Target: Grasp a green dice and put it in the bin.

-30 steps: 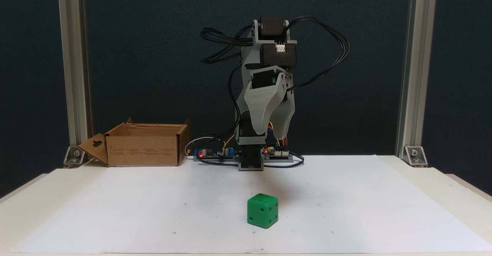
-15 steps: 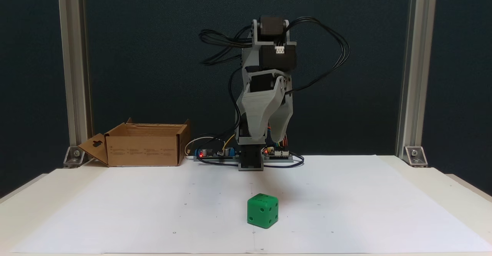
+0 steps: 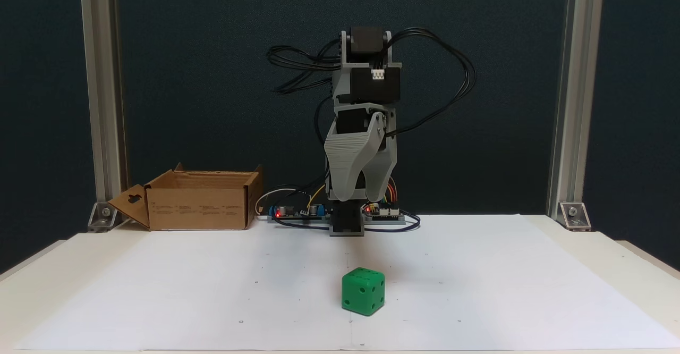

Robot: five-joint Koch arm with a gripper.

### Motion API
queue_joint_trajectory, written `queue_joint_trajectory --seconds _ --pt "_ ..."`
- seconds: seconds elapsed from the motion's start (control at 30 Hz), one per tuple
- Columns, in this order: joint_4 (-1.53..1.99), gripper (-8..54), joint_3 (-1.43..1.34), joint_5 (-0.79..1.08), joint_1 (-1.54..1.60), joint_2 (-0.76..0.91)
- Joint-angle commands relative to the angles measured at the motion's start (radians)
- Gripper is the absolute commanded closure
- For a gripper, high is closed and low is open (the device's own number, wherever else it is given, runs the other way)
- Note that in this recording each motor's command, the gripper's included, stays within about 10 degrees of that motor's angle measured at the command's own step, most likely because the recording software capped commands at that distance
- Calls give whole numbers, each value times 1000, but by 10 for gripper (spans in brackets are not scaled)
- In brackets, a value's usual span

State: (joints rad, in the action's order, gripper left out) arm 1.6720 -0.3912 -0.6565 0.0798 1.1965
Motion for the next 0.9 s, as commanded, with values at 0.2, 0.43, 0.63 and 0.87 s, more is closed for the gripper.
queue_joint_trajectory --seconds 0.2,0.43,0.63,0.87 --pt "37 94 44 -21 0 12" --pt "38 94 43 -21 2 -3" --pt "38 94 34 20 26 -9" --pt "38 90 34 64 26 -14"
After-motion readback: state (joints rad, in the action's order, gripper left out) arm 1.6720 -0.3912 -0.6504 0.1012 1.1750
